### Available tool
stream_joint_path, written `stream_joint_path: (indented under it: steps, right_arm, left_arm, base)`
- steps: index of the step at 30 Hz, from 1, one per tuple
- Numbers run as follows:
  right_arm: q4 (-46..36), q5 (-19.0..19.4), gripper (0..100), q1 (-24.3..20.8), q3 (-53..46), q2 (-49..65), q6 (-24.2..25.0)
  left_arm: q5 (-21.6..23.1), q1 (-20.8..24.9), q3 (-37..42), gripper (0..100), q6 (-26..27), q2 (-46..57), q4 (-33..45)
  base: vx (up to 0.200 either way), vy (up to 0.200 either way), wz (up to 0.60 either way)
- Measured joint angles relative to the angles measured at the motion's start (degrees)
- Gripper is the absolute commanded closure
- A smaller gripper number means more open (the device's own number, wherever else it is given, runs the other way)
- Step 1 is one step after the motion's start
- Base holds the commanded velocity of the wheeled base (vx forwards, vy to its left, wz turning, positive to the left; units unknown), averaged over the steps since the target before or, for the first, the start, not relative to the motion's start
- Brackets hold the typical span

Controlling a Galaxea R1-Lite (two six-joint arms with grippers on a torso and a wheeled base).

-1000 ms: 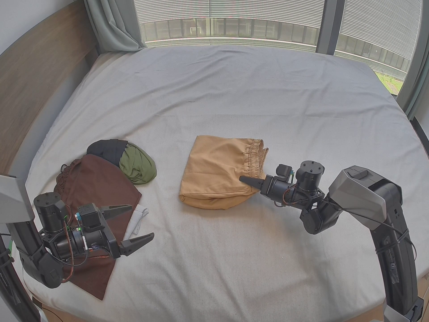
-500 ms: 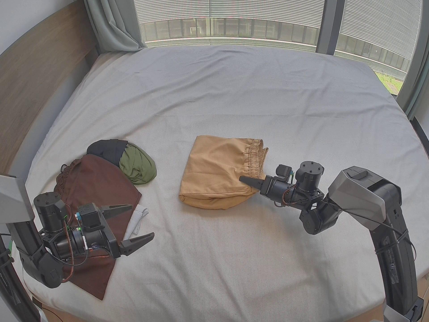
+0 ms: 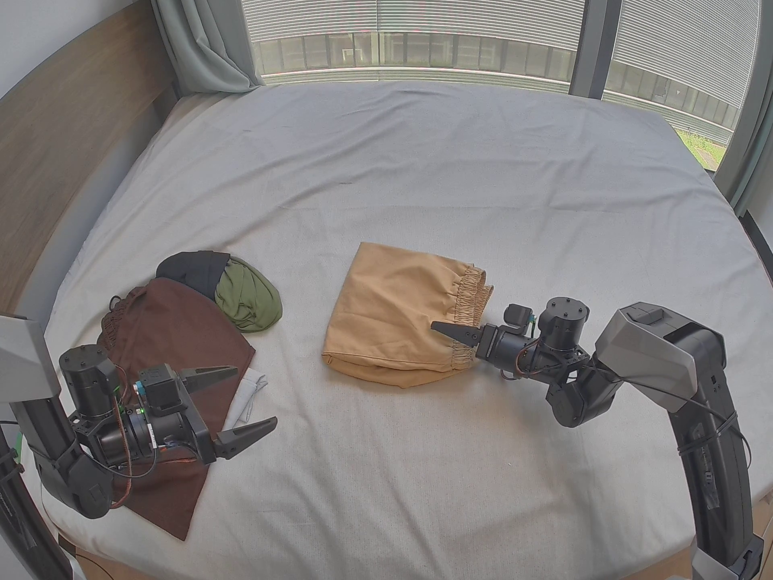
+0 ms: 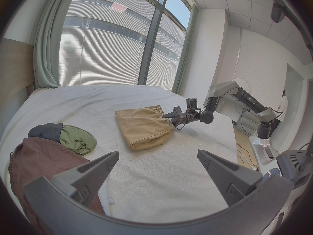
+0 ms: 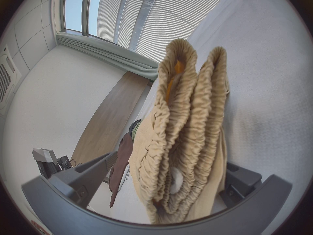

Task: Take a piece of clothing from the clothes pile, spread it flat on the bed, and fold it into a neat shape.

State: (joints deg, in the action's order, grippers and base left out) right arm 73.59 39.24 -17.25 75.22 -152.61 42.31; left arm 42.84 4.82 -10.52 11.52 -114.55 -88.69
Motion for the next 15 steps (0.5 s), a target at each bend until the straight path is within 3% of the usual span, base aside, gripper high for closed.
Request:
stream_joint_path:
  steps: [9,10,15]
  right_arm:
    - [0.0,0.0,0,4.2,-6.3,4.1,-3.5]
    - [0.7,0.0,0,7.0,-10.8,12.3,-4.8]
    - [0.4,0.0,0,4.7,-9.7,13.6,-4.9]
  left_arm:
    - [0.0,0.0,-0.2,0,0.0,0.4,0.0]
    - [0.0,0.0,-0.3,0,-0.1,1.3,0.0]
    - [0.0,0.0,-0.3,0,-0.1,1.2,0.0]
  base:
    - [0.0,0.0,0.0]
    - [0.0,0.0,0.0]
    - [0.0,0.0,0.0]
